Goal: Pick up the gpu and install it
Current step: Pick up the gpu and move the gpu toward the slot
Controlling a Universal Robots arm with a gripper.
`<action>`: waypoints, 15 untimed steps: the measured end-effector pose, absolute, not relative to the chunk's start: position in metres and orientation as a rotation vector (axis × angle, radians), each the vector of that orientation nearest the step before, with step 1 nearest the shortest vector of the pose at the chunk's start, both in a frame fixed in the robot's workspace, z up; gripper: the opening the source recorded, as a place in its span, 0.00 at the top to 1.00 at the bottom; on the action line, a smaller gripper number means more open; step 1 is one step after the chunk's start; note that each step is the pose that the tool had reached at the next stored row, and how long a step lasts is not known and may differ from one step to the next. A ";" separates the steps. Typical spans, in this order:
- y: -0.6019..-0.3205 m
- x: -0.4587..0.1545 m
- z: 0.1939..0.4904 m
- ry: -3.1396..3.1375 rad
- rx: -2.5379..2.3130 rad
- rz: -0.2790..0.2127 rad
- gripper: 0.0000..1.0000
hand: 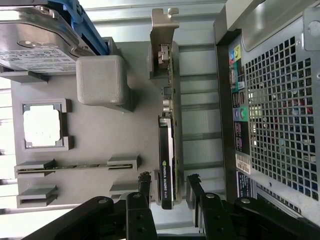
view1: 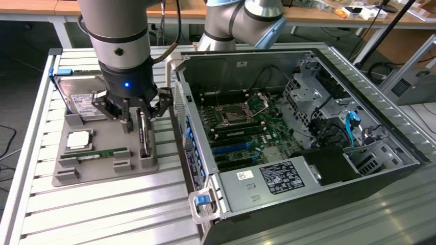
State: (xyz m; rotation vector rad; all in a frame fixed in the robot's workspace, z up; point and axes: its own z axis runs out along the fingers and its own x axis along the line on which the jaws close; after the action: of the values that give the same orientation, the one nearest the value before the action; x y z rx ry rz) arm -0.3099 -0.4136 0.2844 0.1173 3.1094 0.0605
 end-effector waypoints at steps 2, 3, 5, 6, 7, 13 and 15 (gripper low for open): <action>-0.414 -0.310 0.284 3.110 0.117 0.060 0.58; -0.414 -0.310 0.284 3.109 0.117 0.060 0.58; -0.414 -0.310 0.283 3.109 0.117 0.060 0.58; -0.414 -0.310 0.283 3.110 0.117 0.060 0.58; -0.414 -0.310 0.283 3.109 0.117 0.060 0.58; -0.414 -0.310 0.281 3.110 0.117 0.060 0.58; -0.414 -0.310 0.280 3.109 0.117 0.060 0.58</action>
State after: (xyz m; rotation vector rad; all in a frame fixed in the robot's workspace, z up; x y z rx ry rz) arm -0.3099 -0.4136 0.2802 0.1172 3.1095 0.0604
